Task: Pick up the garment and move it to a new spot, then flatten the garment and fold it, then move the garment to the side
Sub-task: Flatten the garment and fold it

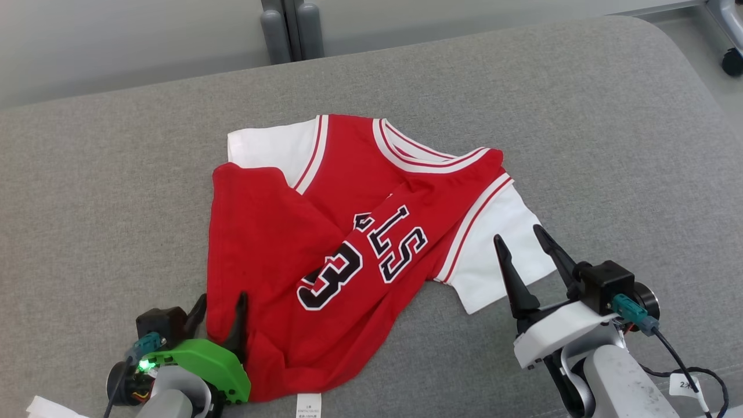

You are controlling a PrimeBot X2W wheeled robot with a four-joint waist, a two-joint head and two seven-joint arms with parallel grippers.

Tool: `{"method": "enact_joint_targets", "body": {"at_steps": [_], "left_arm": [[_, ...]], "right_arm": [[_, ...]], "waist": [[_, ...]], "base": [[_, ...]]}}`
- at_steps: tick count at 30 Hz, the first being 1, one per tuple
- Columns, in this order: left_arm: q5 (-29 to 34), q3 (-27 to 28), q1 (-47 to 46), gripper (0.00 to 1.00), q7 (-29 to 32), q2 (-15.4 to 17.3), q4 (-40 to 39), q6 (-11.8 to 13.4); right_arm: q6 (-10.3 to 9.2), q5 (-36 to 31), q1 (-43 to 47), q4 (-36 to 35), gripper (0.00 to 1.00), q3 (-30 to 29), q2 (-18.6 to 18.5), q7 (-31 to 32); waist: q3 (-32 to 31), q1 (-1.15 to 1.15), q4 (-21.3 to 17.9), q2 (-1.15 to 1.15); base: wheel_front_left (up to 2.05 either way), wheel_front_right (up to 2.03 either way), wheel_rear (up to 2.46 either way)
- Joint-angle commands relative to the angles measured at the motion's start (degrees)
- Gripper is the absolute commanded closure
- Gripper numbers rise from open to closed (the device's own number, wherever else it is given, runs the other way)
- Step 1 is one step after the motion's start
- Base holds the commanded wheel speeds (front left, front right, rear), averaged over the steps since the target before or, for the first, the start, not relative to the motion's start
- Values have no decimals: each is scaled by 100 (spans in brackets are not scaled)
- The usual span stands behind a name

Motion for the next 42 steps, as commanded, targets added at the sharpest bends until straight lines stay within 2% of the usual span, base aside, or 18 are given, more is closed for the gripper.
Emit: {"method": "enact_joint_targets", "body": {"at_steps": [1,2,3,4,5,13,23,31,38,39,40,41,42], "left_arm": [[-158,-292,17,0,114,31,236,-28],[-321,-484,13,0,183,26,320,-29],[-441,-637,6,13,211,36,380,-29],[-542,-797,-15,76,242,69,428,-31],[-638,-922,-31,100,236,89,446,-31],[-1112,-1434,-425,100,44,400,159,-28],[-592,-812,-556,100,32,672,-900,-27],[-413,-762,-1030,100,31,840,-598,-26],[-62,-465,-1858,100,32,1071,-136,-23],[-44,-425,-1902,69,31,1067,-62,-23],[35,-327,-1997,9,31,1090,-3,-23],[127,-273,-2045,0,31,1116,86,-23],[153,-146,-2077,0,31,1080,128,-20]], "right_arm": [[-8,-45,-10,15,0,39,-17,-9],[-8,-59,-2,28,0,44,-17,-9],[-8,-63,13,40,0,39,-20,-9],[-8,-61,31,51,0,31,-21,-9],[-8,-62,44,62,0,25,-19,-9],[-8,-68,138,172,0,-17,-19,-9],[-8,-33,151,194,0,-85,-19,-9],[-8,-88,-84,72,0,-20,-20,-9],[-8,-163,-431,-90,0,115,-20,-9],[-8,-156,-457,-100,0,139,-18,-9],[-8,-146,-486,-106,0,156,-19,-9],[-8,-134,-512,-111,0,179,-18,-9],[-8,-121,-535,-113,0,195,-18,-9]], "waist": [[-14,0,-12,0],[-35,0,-8,0],[-55,0,0,0],[-83,0,15,0],[-109,0,30,0],[-392,0,246,0],[-475,0,400,0],[-49,0,264,0],[513,0,36,0],[550,0,11,0],[589,0,-12,0],[612,0,-34,0],[624,0,-54,0]], "base": [[0,0,0],[0,0,0],[0,0,0],[0,0,0],[0,0,0],[0,0,0],[0,0,0],[0,0,0],[0,0,0],[0,0,0],[0,0,0],[0,0,0],[0,0,0]]}}
